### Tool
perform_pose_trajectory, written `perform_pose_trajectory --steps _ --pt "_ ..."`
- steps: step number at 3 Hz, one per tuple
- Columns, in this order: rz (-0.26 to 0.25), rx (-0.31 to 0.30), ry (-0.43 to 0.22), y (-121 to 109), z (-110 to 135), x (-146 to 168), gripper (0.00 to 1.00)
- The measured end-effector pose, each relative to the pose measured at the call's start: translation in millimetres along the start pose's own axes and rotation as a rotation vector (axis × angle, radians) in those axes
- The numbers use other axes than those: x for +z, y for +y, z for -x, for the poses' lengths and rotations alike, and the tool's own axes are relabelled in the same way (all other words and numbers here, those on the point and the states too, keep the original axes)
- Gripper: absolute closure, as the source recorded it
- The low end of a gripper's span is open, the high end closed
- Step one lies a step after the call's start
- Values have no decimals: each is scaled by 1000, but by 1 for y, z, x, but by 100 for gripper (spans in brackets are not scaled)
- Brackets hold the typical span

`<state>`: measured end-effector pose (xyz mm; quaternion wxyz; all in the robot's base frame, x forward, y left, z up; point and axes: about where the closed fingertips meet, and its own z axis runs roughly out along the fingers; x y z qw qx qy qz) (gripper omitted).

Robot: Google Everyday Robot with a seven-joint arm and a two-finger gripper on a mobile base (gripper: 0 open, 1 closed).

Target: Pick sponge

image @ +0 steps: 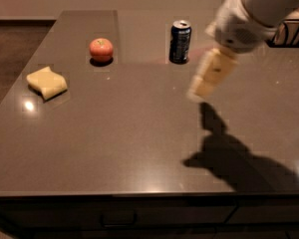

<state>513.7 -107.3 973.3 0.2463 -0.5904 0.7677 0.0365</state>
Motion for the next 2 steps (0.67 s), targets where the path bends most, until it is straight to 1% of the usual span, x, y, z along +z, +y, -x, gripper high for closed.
perform_pose_trajectory --steps 1,2 --pt "10 23 -79 -11 56 29 0" --pt "5 26 -127 -17 115 56 0"
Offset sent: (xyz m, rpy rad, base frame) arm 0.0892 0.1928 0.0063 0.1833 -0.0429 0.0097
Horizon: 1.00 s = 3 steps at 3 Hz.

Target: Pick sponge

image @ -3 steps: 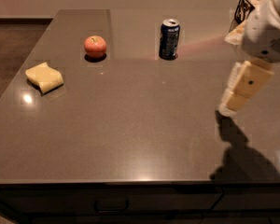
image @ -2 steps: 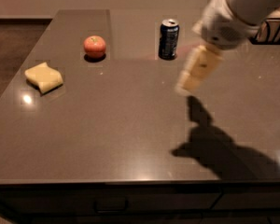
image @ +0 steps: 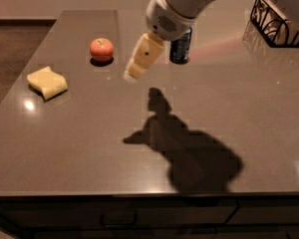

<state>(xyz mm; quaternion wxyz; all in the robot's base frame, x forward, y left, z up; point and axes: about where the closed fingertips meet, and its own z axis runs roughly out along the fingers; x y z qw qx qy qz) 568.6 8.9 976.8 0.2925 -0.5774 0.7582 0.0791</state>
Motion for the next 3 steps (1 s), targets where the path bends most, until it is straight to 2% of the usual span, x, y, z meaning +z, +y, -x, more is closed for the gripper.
perform_pose_trajectory --steps 1,2,3 --pt "20 2 -8 -3 49 45 0" --pt "47 -4 17 3 85 91 0" --pt "79 -13 69 18 108 139 0"
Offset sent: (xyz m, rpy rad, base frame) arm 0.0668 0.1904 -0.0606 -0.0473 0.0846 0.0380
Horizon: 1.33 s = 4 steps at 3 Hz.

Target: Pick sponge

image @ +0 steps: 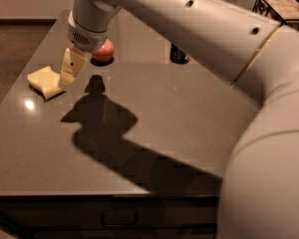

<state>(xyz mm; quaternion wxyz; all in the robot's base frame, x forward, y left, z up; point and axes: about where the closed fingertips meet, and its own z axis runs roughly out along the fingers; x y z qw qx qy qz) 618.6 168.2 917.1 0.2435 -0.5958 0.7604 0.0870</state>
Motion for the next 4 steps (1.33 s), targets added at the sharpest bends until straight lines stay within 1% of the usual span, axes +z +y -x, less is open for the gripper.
perform_pose_trajectory --steps 2,4 --pt "61 -40 74 33 37 65 0" --pt "116 -92 131 53 61 103 0"
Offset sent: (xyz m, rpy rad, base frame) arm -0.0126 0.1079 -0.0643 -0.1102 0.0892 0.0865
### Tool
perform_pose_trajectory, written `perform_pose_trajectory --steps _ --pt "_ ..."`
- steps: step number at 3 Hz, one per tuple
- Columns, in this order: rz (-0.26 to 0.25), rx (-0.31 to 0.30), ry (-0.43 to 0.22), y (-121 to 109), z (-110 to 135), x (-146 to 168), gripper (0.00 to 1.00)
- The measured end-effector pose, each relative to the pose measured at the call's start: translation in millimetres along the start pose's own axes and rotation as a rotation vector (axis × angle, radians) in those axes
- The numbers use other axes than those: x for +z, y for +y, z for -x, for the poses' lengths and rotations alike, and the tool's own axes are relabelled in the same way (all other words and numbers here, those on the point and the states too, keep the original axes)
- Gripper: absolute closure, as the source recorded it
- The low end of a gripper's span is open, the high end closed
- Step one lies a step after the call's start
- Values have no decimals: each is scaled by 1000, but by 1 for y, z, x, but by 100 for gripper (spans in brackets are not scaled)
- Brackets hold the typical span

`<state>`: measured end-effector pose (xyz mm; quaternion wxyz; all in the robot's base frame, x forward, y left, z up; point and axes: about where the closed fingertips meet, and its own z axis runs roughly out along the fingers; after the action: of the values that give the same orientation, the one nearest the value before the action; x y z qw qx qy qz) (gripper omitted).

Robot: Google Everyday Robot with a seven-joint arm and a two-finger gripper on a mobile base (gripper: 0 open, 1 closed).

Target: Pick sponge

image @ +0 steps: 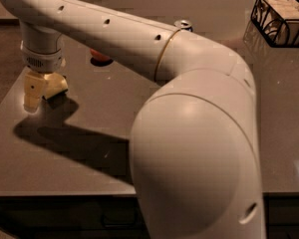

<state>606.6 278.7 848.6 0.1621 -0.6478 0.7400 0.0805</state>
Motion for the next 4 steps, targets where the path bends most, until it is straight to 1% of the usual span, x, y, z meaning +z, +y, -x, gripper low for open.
perform_pose_trajectory --steps 1,2,3,4 --pt "19 -12 17 1 6 8 18" --pt "30 -11 12 -2 4 5 42" --pt "27 -22 -13 -9 -1 -16 65" --pt "12 -49 -52 -18 -13 -53 88"
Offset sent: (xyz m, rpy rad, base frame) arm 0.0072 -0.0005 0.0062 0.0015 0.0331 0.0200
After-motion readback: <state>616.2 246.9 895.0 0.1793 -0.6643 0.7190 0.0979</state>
